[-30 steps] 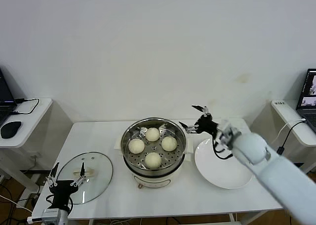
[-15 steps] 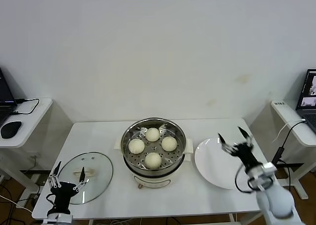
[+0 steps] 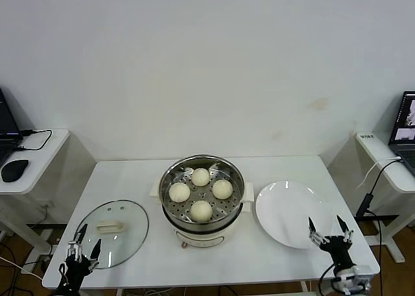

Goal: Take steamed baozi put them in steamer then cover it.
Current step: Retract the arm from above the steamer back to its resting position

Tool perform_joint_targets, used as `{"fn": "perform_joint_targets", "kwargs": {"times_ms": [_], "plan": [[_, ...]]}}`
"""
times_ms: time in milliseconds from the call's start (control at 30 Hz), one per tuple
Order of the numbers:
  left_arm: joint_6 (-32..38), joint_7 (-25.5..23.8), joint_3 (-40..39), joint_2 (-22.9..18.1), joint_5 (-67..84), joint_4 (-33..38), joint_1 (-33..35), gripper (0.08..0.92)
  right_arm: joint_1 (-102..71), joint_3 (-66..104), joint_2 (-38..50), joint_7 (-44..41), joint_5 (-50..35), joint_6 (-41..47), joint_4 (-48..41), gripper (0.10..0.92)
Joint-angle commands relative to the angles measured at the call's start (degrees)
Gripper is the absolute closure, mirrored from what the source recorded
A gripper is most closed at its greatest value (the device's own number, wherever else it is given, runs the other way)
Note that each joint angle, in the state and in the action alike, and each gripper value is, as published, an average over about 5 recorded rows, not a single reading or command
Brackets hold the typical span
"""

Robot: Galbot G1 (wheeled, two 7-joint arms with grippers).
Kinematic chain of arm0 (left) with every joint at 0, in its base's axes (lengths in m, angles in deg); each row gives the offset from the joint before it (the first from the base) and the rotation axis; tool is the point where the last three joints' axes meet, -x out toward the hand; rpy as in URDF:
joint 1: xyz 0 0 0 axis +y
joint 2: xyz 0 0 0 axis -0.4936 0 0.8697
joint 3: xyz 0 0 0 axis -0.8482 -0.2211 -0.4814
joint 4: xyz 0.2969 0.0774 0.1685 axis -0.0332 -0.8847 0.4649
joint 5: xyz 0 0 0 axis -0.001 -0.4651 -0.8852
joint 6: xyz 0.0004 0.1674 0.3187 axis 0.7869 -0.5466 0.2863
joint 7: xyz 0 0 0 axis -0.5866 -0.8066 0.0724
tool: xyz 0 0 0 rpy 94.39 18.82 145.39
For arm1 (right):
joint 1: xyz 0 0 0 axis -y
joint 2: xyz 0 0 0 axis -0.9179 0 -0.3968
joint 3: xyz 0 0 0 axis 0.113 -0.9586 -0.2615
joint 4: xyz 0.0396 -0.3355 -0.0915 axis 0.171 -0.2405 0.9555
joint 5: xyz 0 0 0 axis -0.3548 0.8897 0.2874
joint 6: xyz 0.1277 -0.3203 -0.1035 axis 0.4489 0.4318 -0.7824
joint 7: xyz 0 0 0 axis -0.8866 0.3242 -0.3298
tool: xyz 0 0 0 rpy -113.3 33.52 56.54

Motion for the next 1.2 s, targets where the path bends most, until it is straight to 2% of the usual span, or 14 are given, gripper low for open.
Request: {"fn": "perform_joint_targets", "kwargs": {"times_ms": [33,433,1200], "plan": [[0.27,-0.96,-1.63,1.79,-13.46,-8.20,-7.13,0.177,-3.69,2.22,-4.24,1.45,2.44,-0.65,-0.42,0.203],[1.25,-3.09,-4.56,3.72,-12.58,-17.98,-18.26,0.177,-5.63,2.51,-6.02,0.87,4.36,-1.10,1.77,0.203],[1.91,-5.20,-8.17,2.83,-7.87,-23.14,-26.96,0.177,-6.13,1.94,-7.41,0.52,6.35,-1.90,0.93,0.203]]}}
